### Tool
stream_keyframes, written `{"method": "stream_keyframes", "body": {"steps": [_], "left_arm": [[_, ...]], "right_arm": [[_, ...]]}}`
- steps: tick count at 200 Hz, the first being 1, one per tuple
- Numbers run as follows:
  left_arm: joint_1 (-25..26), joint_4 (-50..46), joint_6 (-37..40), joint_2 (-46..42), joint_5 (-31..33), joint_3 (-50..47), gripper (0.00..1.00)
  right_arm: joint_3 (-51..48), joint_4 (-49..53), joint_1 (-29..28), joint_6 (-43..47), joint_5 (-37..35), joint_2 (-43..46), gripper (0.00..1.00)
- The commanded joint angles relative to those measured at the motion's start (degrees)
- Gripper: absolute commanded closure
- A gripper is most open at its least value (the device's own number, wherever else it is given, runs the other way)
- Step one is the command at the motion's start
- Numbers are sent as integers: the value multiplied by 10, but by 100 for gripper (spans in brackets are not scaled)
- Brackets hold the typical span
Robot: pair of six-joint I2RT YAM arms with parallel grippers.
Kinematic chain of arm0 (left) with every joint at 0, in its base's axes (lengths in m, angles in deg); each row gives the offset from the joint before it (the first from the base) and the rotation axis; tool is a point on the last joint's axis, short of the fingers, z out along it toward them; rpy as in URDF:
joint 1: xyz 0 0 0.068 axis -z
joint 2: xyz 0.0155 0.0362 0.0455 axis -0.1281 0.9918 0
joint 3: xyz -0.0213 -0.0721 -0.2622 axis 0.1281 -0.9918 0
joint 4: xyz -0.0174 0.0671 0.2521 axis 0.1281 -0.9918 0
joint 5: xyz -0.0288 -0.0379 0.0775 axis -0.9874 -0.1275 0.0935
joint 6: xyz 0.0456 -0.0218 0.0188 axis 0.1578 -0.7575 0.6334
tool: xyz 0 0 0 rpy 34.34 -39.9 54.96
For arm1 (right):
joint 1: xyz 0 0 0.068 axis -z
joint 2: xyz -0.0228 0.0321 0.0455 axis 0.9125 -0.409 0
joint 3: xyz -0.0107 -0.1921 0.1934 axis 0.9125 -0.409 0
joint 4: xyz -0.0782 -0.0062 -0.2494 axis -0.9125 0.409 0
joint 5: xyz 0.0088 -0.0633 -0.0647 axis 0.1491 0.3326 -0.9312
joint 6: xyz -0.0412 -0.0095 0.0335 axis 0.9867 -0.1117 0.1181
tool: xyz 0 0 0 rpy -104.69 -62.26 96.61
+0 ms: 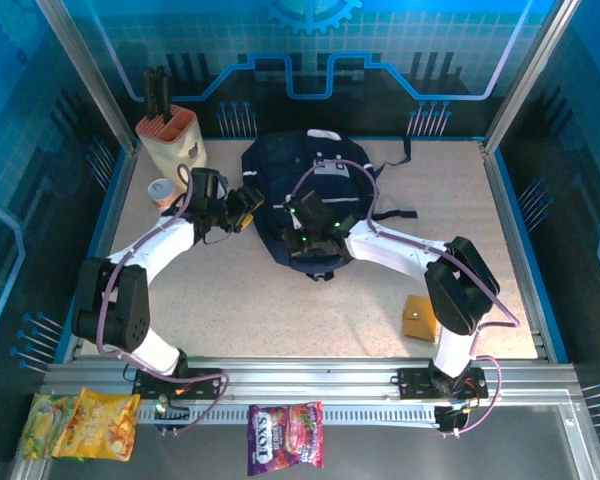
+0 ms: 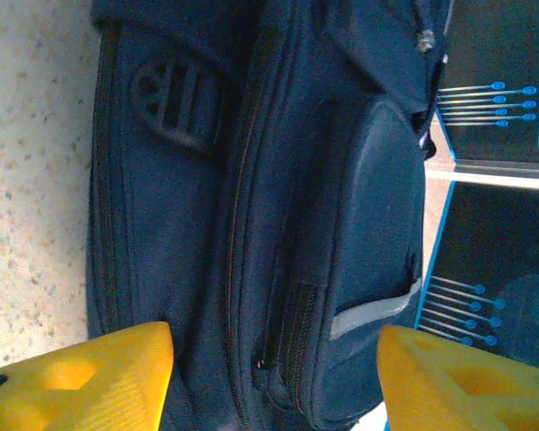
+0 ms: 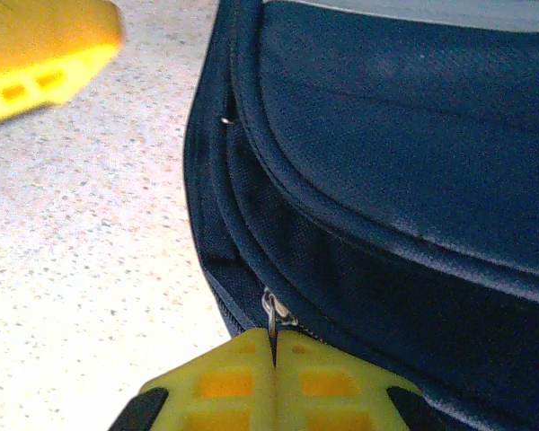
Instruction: Pack the student bag
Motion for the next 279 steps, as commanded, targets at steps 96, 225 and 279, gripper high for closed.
{"method": "stream_keyframes", "body": {"steps": [96,225,279], "left_arm": [[6,130,-113,68,-45,-23,70],[-3,120,-76,74,-41,5,100],[-7,104,-62,66,-39,10,100]], "right_arm": [[28,-37,-14,-17,51,-11,100],[-105,121,16,-23,-211,72,100],[-120,133,58,-41,-215,97,100]]}}
